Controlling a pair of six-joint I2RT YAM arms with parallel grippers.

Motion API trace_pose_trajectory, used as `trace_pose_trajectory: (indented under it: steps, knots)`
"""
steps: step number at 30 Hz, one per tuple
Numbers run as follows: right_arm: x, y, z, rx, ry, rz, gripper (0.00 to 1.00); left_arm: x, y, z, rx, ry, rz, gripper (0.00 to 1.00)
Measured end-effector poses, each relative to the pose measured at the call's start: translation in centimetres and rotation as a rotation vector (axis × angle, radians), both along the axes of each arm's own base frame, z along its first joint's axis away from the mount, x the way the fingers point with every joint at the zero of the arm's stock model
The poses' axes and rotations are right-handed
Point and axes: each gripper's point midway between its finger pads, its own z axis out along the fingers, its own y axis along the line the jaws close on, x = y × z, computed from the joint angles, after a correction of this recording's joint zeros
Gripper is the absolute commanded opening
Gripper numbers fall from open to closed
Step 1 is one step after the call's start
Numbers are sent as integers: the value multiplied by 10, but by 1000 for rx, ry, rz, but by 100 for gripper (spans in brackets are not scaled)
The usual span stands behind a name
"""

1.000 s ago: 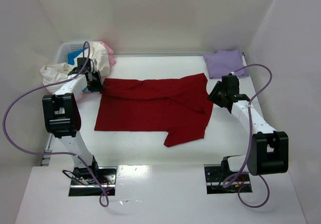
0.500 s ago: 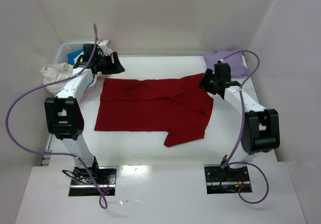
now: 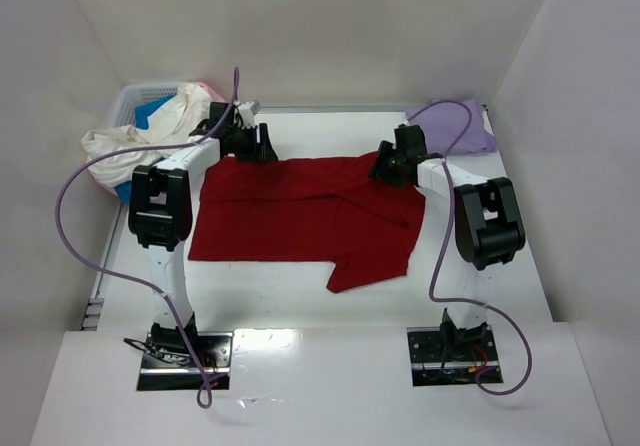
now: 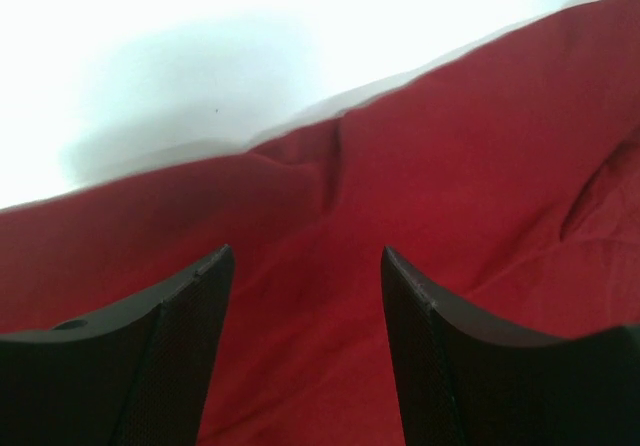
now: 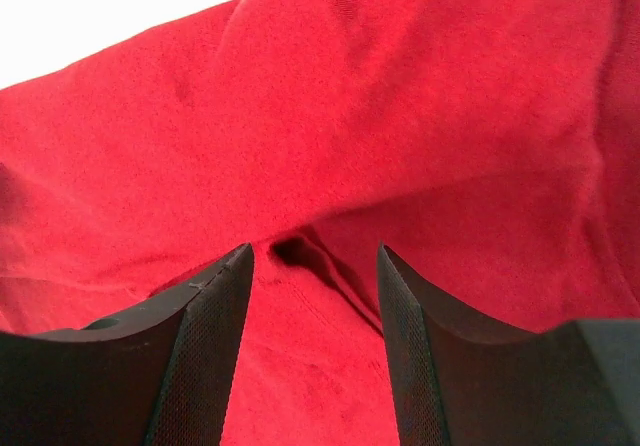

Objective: Fold and stack the t-shirts
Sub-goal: Fold the flattened tshirt in 1/3 of the way

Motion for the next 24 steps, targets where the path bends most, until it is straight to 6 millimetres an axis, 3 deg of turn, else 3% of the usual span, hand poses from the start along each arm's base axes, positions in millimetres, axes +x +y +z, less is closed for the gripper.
trace_pose_trajectory:
  steps: [7,14,19,24]
  knots:
    - [4,9,-14,18,20,26,49,4,-4,-7,14,4,1,68]
    - [4,30,-28,29,46,77,16,1,-3,-26,27,46,3,68]
    - [-3,50,-31,40,57,118,6,-1,-2,-31,33,62,4,68]
    - [-17,66,-29,53,69,152,6,-2,-1,-39,40,80,8,68]
